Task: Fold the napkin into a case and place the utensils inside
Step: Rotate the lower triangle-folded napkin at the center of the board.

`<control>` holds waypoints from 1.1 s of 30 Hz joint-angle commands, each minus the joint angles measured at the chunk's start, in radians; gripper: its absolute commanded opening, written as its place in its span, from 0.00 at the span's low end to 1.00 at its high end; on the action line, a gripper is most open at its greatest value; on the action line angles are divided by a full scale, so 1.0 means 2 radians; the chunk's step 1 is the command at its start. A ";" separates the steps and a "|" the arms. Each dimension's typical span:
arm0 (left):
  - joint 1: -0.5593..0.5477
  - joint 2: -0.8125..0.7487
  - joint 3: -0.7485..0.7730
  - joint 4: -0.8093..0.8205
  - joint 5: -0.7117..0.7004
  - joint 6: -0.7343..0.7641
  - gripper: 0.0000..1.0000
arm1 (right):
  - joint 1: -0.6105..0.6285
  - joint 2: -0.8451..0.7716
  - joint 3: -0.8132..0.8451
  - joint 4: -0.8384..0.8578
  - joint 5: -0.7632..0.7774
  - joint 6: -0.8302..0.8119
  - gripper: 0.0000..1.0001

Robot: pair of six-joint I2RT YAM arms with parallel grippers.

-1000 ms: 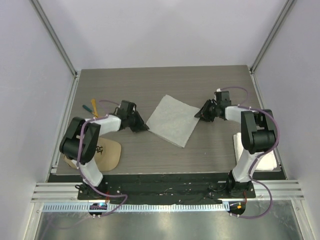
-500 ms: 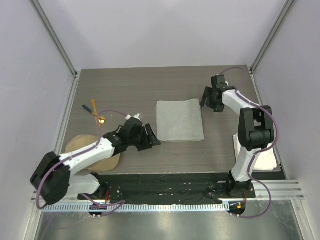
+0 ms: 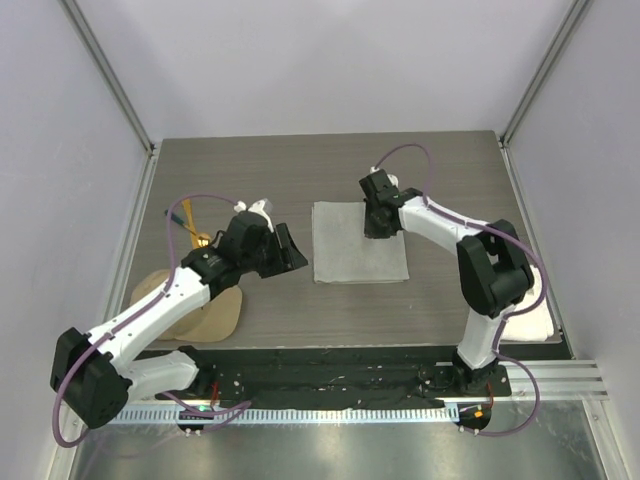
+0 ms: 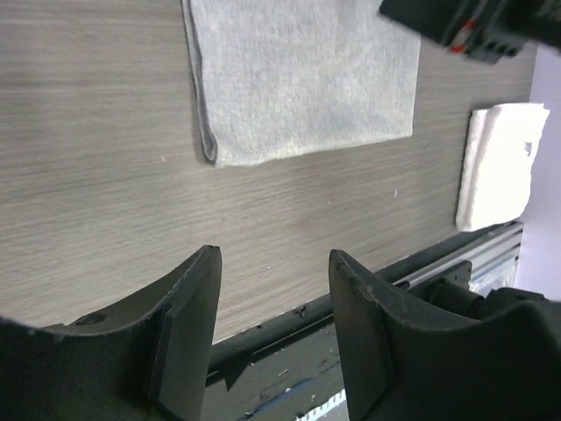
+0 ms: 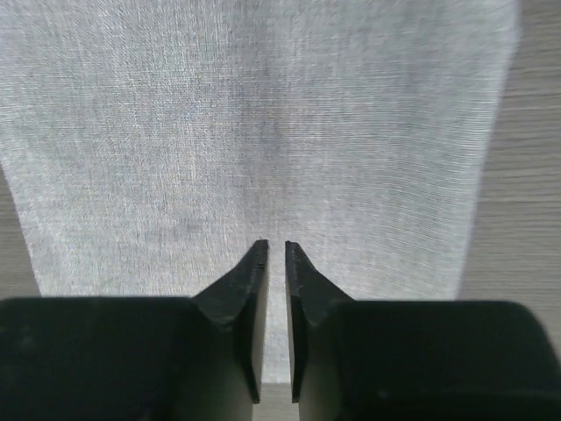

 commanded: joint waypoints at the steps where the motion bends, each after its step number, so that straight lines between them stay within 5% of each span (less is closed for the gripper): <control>1: 0.013 -0.008 0.030 -0.020 0.003 0.028 0.56 | 0.014 0.032 0.008 0.030 0.025 0.034 0.15; 17: 0.023 0.025 0.035 -0.024 0.040 0.042 0.55 | 0.041 0.081 -0.014 0.077 -0.041 -0.098 0.07; 27: 0.075 0.069 0.049 -0.038 0.062 0.036 0.61 | 0.058 -0.017 -0.148 0.125 -0.119 -0.165 0.05; 33: 0.126 0.144 0.099 -0.011 0.110 0.028 0.59 | 0.059 -0.003 -0.099 0.105 -0.037 -0.157 0.08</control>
